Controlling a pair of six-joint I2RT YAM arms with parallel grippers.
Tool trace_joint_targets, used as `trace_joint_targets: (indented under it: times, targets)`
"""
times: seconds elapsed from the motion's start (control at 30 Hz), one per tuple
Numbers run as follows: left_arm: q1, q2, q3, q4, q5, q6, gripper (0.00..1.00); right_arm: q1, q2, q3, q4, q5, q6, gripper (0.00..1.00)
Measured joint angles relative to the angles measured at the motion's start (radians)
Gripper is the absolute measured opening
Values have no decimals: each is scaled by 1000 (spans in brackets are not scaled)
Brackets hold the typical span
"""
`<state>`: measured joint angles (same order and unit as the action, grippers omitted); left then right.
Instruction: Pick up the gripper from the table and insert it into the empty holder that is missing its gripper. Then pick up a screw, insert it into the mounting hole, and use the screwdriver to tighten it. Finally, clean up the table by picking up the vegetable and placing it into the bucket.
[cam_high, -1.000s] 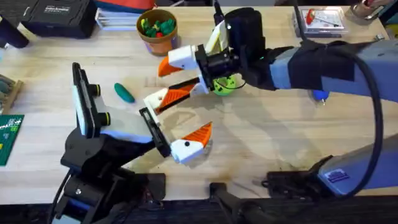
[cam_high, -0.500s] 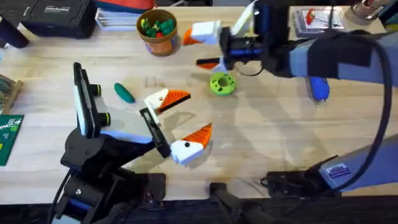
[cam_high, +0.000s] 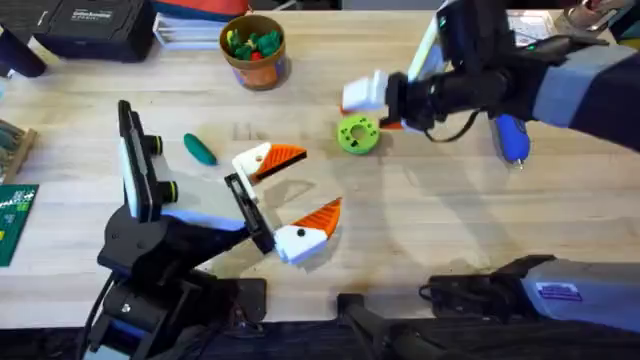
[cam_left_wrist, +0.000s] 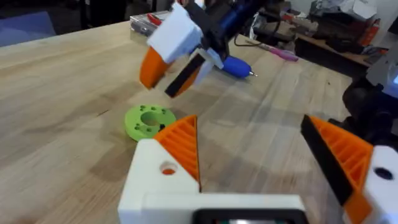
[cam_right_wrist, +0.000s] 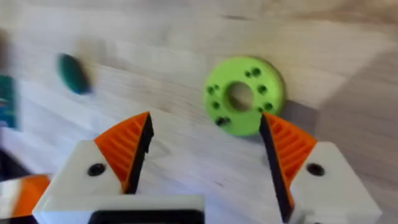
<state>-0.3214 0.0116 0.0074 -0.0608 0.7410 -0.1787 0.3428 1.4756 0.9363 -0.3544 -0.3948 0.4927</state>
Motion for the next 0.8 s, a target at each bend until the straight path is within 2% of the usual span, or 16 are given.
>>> trace_joint_targets:
  times: [0.1, 0.27, 0.33, 0.37, 0.43, 0.5, 0.57, 0.8]
  targets:
    - [0, 0, 0, 0, 0, 0, 986, 56, -9, 0, -100, 128, -80, 995]
    - [0, 0, 0, 0, 0, 0, 985, 106, -1, 0, -138, 225, -143, 993]
    - [0, 0, 0, 0, 0, 0, 985, 114, 0, 0, -131, 245, -159, 839]
    - [0, 0, 0, 0, 0, 0, 985, 118, 0, 0, -126, 253, -164, 701]
    - [0, 0, 0, 0, 0, 0, 985, 131, -1, 0, -119, 266, -180, 521]
    - [0, 0, 0, 0, 0, 0, 985, 151, -1, 0, -109, 273, -191, 404]
    - [0, 0, 0, 0, 0, 0, 985, 172, 0, 0, -97, 276, -201, 359]
    - [0, 0, 0, 0, 0, 0, 985, 213, 46, 11, -89, 286, -214, 323]
